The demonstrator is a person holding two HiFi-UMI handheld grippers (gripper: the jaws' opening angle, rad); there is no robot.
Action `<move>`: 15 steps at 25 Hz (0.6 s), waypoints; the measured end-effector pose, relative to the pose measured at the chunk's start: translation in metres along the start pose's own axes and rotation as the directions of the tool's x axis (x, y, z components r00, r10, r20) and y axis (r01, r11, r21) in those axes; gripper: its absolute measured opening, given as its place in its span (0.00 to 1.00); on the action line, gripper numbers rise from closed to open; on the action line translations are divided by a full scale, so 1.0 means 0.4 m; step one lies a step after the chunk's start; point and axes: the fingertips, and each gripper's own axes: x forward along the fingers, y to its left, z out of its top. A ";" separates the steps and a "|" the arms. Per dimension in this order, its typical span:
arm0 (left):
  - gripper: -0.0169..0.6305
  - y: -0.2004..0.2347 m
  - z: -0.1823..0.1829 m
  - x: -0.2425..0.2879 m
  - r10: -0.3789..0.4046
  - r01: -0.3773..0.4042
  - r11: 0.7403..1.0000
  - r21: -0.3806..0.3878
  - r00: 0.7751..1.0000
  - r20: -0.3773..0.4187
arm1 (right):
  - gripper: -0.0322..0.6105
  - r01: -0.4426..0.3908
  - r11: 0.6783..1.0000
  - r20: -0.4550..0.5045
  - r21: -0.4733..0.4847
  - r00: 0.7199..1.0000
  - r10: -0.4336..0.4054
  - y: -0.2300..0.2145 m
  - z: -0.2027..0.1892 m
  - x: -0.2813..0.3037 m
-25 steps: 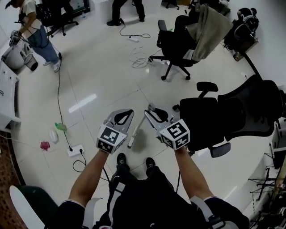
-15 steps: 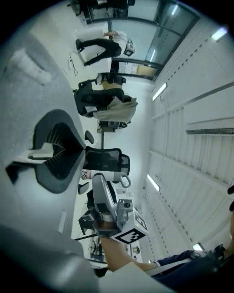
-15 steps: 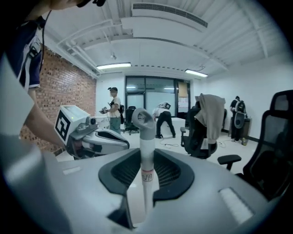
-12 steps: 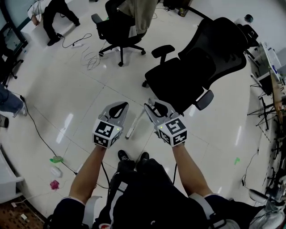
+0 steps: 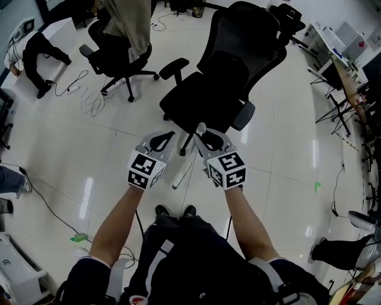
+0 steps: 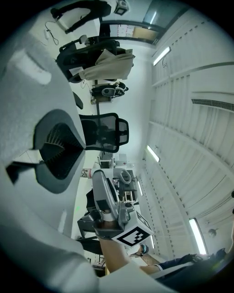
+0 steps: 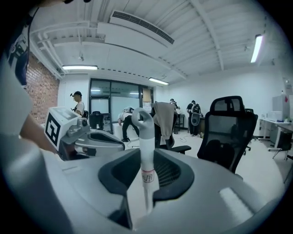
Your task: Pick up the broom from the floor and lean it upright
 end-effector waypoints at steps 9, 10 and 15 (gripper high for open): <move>0.03 -0.037 0.032 0.144 -0.151 0.151 0.987 0.057 0.989 -0.005 | 0.20 0.170 0.981 -0.037 0.091 0.985 -0.168 -0.135 -0.062 -0.055; 0.03 -0.034 0.036 0.163 -0.177 0.177 0.982 0.061 0.984 -0.003 | 0.20 0.194 0.975 -0.047 0.105 0.981 -0.190 -0.147 -0.068 -0.052; 0.03 0.001 0.034 0.246 -0.336 0.336 0.939 0.077 0.942 -0.012 | 0.20 0.342 0.924 -0.130 0.171 0.937 -0.323 -0.185 -0.117 -0.012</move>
